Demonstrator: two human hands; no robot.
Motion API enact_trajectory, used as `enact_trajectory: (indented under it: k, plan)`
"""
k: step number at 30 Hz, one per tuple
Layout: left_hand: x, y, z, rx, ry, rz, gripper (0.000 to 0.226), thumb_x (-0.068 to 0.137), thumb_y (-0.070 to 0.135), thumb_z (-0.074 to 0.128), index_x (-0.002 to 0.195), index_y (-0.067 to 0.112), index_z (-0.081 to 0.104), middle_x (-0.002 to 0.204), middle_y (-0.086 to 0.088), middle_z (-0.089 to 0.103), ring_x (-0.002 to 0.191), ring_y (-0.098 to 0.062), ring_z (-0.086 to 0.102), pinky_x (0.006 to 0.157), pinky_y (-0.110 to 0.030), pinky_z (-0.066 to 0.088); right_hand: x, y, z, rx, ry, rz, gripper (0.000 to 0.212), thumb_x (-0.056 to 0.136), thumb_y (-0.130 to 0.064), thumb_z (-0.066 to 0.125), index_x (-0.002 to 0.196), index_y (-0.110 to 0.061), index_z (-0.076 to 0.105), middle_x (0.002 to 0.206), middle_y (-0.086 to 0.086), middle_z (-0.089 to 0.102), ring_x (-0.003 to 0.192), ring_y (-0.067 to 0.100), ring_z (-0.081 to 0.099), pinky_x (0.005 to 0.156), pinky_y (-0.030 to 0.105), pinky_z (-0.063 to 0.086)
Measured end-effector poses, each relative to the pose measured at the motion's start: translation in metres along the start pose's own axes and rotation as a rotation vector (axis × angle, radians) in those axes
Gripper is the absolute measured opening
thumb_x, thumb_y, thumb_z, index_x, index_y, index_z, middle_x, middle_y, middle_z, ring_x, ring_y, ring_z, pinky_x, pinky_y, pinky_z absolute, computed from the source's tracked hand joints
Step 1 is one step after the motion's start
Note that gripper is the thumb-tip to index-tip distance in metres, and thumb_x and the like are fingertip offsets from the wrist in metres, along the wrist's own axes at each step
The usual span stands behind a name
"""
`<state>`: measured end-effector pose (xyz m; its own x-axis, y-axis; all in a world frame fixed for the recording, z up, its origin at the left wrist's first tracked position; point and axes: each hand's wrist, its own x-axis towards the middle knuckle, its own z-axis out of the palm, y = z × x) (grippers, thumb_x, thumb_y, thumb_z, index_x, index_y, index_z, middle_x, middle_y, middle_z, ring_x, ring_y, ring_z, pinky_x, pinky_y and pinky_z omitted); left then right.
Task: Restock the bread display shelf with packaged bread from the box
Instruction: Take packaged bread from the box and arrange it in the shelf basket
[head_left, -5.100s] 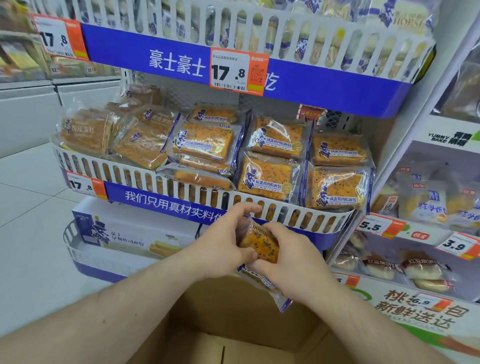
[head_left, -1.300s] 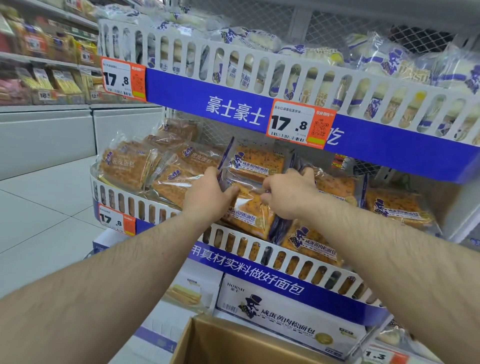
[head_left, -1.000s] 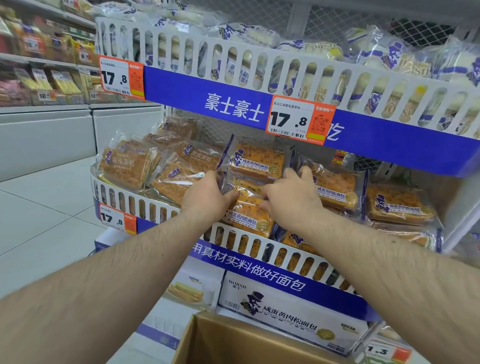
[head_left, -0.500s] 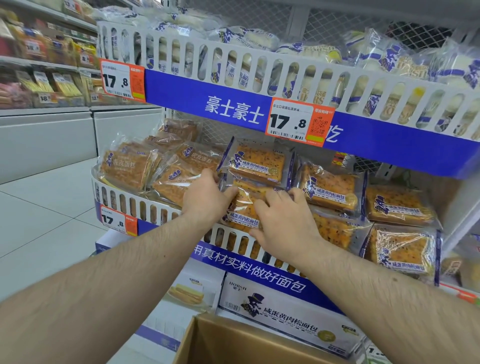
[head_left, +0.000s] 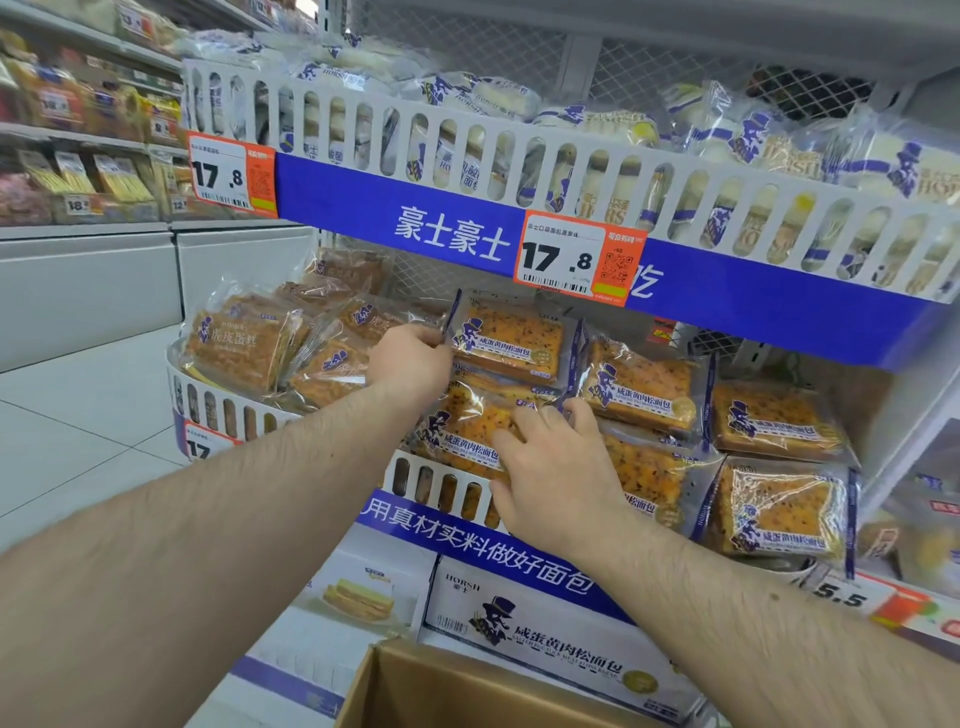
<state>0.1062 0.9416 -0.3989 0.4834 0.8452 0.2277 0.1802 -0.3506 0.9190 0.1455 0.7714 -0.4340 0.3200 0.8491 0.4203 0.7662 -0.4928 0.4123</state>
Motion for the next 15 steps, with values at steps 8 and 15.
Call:
enact_trajectory:
  k: [8, 15]
  plan:
    - [-0.03, 0.003, -0.011, 0.151, 0.094, 0.27, 0.031, 0.094, 0.024, 0.06, 0.124, 0.017, 0.056, 0.125, -0.001, 0.051, 0.103, -0.016, 0.055, 0.084, -0.029, 0.046, -0.015, 0.003, -0.022, 0.16, 0.021, -0.027, 0.03, 0.084, -0.037, 0.061, 0.108, -0.022, 0.071, 0.117, 0.001, 0.064, 0.114, 0.022, 0.056, 0.108, 0.048, 0.031]
    - [-0.101, 0.033, -0.013, 0.532, -0.338, 0.712, 0.018, 0.091, 0.022, 0.059, 0.109, 0.024, 0.06, 0.106, 0.008, 0.058, 0.097, -0.012, 0.055, 0.08, -0.027, 0.047, -0.05, 0.031, -0.067, 0.441, -0.068, 0.219, 0.022, 0.091, -0.043, 0.054, 0.097, -0.026, 0.068, 0.095, -0.008, 0.064, 0.092, 0.012, 0.057, 0.088, 0.036, 0.05]
